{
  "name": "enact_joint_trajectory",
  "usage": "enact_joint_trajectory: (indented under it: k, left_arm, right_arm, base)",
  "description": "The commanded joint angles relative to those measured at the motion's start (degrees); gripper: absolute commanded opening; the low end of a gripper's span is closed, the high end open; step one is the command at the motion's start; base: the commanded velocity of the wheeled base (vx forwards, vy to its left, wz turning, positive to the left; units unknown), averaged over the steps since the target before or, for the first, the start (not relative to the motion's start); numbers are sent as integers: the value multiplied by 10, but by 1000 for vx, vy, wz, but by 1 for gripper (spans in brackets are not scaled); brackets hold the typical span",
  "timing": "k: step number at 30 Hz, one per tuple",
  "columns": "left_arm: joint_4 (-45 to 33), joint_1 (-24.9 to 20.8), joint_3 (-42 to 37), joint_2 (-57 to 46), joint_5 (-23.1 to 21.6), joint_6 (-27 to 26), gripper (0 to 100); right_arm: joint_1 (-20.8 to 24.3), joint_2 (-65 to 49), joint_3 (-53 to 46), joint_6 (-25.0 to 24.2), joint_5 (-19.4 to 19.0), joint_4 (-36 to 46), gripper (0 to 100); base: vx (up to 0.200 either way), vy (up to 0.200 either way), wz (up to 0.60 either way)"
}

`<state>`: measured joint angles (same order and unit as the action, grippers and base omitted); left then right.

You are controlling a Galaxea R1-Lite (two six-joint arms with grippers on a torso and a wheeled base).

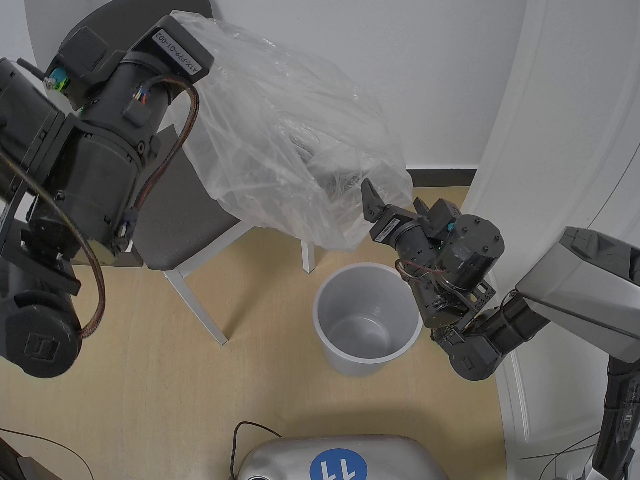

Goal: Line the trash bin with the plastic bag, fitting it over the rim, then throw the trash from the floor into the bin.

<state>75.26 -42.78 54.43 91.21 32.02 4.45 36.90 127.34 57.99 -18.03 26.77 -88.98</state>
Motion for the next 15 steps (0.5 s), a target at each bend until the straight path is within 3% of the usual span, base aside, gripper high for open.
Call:
enact_joint_trajectory:
  k: [1, 15]
  left_arm:
    - [0, 1, 0, -5, 0, 0, 0]
    - [0, 1, 0, -6, -2, 1, 0]
  right_arm:
    - [-4, -18, -5, 0, -2, -10, 100]
    - [0, 6, -17, -6, -18, -10, 100]
  base:
    - [0, 0, 0]
    - [0, 0, 0]
